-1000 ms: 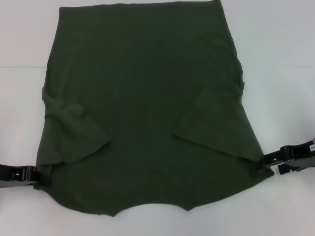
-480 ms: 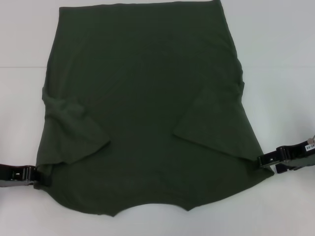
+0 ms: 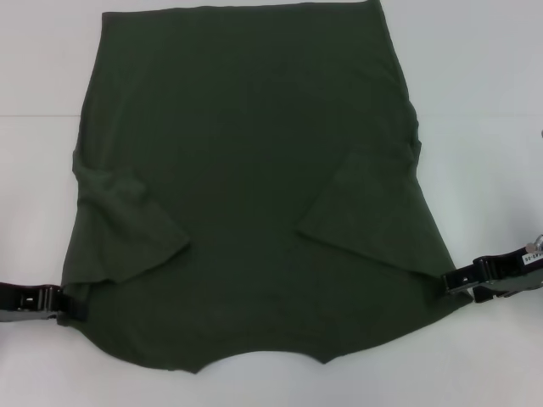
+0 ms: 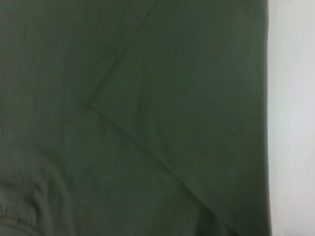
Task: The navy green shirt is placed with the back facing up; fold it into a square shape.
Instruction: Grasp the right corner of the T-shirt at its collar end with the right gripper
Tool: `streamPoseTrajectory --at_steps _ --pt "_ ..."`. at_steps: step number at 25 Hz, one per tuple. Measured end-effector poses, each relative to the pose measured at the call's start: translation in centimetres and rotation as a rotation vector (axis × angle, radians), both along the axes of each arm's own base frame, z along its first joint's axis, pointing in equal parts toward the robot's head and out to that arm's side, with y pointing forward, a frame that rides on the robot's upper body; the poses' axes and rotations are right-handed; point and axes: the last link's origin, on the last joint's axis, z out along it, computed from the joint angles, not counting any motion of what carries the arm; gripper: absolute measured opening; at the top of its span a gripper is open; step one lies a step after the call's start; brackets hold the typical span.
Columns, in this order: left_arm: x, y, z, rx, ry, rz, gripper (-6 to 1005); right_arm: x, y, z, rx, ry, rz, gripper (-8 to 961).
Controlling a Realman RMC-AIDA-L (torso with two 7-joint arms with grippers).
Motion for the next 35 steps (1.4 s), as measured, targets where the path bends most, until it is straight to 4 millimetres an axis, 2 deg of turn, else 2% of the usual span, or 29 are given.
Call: streamPoseTrajectory --at_steps 23,34,35 --pt "-0.1 0.0 0.0 0.001 0.004 -0.005 47 -2.4 0.5 -2.2 -0.027 0.034 0.049 857" --pt "0.0 0.1 0.0 0.005 0.003 -0.009 47 -2.2 0.8 -1.8 0.0 0.027 0.038 816" --pt "0.0 0.1 0.0 0.005 0.003 -0.009 47 -2.2 0.8 -1.8 -0.001 0.026 0.038 779"
